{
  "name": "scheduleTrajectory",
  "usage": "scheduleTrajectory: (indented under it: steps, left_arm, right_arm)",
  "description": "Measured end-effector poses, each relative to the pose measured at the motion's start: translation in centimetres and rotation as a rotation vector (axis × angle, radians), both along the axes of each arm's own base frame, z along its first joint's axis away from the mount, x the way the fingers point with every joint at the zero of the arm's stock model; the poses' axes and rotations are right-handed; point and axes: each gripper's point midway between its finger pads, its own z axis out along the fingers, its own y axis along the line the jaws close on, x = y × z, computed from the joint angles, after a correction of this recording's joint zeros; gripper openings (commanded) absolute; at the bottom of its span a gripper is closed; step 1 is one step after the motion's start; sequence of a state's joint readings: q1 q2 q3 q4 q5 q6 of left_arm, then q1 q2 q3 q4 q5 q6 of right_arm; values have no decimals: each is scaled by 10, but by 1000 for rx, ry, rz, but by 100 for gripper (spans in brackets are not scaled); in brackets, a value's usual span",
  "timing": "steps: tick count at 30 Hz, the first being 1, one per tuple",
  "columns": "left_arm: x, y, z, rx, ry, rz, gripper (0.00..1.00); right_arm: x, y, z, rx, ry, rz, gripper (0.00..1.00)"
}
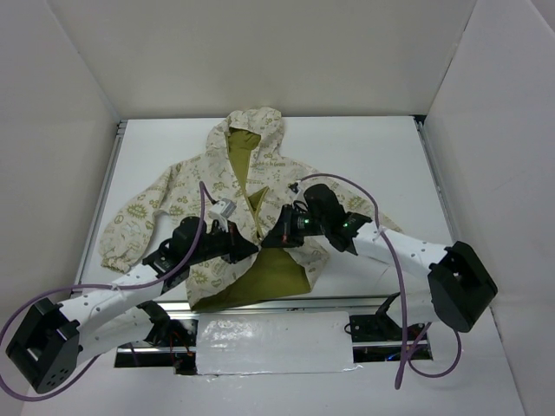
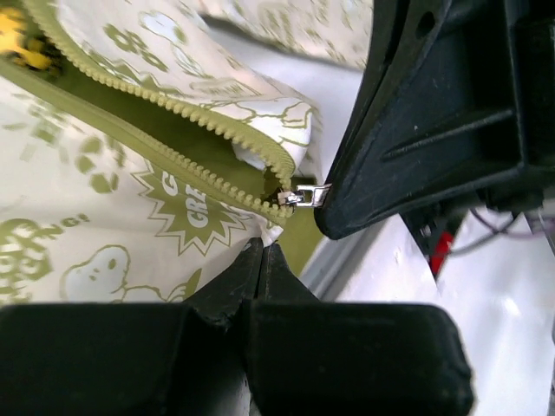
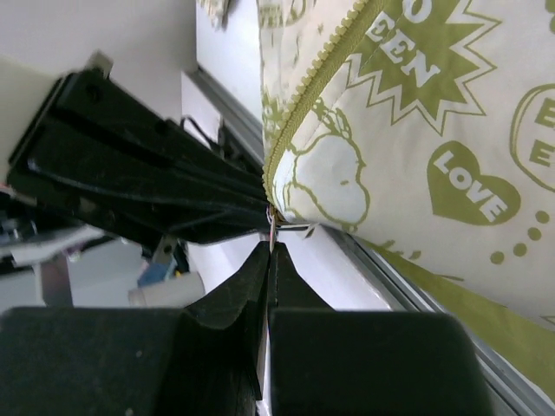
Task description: Zip up the jacket
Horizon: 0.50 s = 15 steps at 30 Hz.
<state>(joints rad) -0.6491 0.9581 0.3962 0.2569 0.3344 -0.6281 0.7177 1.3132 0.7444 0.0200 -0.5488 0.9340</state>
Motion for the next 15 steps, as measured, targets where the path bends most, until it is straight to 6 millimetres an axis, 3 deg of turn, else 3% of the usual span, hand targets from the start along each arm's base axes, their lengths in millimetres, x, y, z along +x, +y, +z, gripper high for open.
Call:
scheduleTrajectory:
  steps: [6,15]
  left_arm:
    - [20,10,1,15,11,133,0]
    - [26,17,-3,24,49,213,0]
  right_arm:
    - [32,15,-8,-43,70,-102,0]
    - [36,21,-16,30,-20,-74,0]
